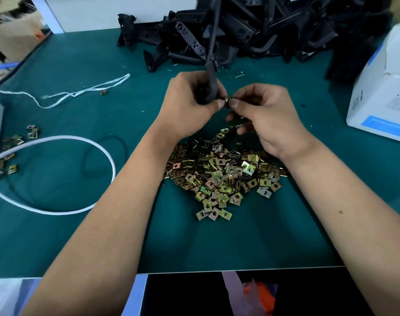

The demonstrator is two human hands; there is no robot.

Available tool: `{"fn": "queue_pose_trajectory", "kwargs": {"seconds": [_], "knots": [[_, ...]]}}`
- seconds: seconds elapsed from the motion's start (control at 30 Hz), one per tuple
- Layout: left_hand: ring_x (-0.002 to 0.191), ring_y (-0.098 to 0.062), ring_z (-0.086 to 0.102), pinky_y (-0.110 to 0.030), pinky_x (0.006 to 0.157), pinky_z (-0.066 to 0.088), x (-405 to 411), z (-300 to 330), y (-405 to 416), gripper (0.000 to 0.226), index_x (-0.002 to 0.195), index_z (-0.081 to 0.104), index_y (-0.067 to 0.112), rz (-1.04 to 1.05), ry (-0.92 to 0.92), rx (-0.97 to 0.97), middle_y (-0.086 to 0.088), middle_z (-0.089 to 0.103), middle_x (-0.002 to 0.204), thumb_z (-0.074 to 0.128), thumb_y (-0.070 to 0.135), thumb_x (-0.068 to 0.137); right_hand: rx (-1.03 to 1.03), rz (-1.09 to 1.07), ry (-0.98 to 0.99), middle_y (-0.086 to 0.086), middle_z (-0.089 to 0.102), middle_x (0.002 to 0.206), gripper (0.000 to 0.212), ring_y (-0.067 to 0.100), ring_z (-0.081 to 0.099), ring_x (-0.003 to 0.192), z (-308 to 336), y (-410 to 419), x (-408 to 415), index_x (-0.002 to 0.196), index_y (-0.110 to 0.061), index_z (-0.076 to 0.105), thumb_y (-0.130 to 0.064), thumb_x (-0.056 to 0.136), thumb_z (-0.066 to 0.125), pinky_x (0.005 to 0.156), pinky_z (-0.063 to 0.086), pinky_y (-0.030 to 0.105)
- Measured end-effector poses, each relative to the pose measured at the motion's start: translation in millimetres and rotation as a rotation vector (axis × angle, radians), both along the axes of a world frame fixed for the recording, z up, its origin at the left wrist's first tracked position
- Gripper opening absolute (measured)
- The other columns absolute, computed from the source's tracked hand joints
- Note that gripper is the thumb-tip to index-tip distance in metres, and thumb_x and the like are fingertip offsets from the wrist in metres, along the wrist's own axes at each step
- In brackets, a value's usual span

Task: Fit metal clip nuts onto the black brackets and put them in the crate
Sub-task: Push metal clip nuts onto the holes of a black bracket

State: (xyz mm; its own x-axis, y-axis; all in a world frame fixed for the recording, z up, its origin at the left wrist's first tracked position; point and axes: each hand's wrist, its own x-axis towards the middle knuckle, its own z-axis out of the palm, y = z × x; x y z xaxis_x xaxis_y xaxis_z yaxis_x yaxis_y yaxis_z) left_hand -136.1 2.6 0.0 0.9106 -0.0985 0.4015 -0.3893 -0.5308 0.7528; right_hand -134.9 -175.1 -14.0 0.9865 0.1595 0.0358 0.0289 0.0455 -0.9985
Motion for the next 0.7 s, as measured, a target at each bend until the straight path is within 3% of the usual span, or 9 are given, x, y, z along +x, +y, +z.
{"fn": "queue_pose_trajectory", "kwargs": {"seconds": [0.17,0.33,0.47,0.57,0.7], "knots": [[0.073,0.004,0.064,-0.010,0.072,0.045,-1.8,-0.9,-3.1,0.011,0.090,0.075,0.008,-0.033,-0.057,0.061,0.013,0.069,0.078,0.074,0.003,0.081,0.114,0.020,0.155,0.001,0.064,0.070,0.013,0.007,0.064,0.058,2.0,-4.9,3.3,0.087,-0.009,0.067,0.003,0.094,0.067,0.042,0.044,0.016],[0.082,-0.015,0.071,-0.035,0.076,0.057,-3.3,-4.2,-5.6,0.021,0.093,0.076,0.009,-0.033,-0.071,0.119,-0.001,0.075,0.086,0.088,0.018,0.078,0.078,0.005,0.116,0.012,0.063,0.078,0.011,0.009,0.057,0.054,0.8,-5.4,4.7,0.099,-0.003,0.071,0.003,0.098,0.062,0.044,0.046,0.017],[0.076,-0.023,0.069,-0.042,0.071,0.055,-2.6,-5.2,-4.1,0.028,0.089,0.075,0.007,-0.010,-0.104,0.189,-0.006,0.074,0.082,0.091,0.027,0.076,0.003,-0.015,0.101,0.012,0.066,0.075,0.005,0.011,0.058,0.053,-2.9,-4.9,6.2,0.095,-0.002,0.072,-0.003,0.097,0.067,0.043,0.046,0.018],[0.072,-0.031,0.065,-0.044,0.066,0.052,-2.8,-4.0,0.7,0.037,0.086,0.073,0.001,0.008,-0.118,0.133,-0.013,0.072,0.078,0.092,0.031,0.074,-0.046,0.005,0.092,0.009,0.069,0.078,0.008,0.011,0.058,0.055,-3.1,-6.6,6.7,0.093,-0.005,0.074,-0.012,0.095,0.072,0.041,0.042,0.020],[0.073,-0.032,0.067,-0.047,0.067,0.054,-3.5,-3.1,0.5,0.038,0.085,0.074,0.002,-0.020,-0.090,0.182,-0.012,0.073,0.079,0.092,0.033,0.073,-0.059,-0.007,0.064,0.016,0.065,0.078,0.007,0.012,0.054,0.055,-3.1,-5.7,5.0,0.088,-0.006,0.073,-0.007,0.095,0.071,0.039,0.037,0.019]]}}
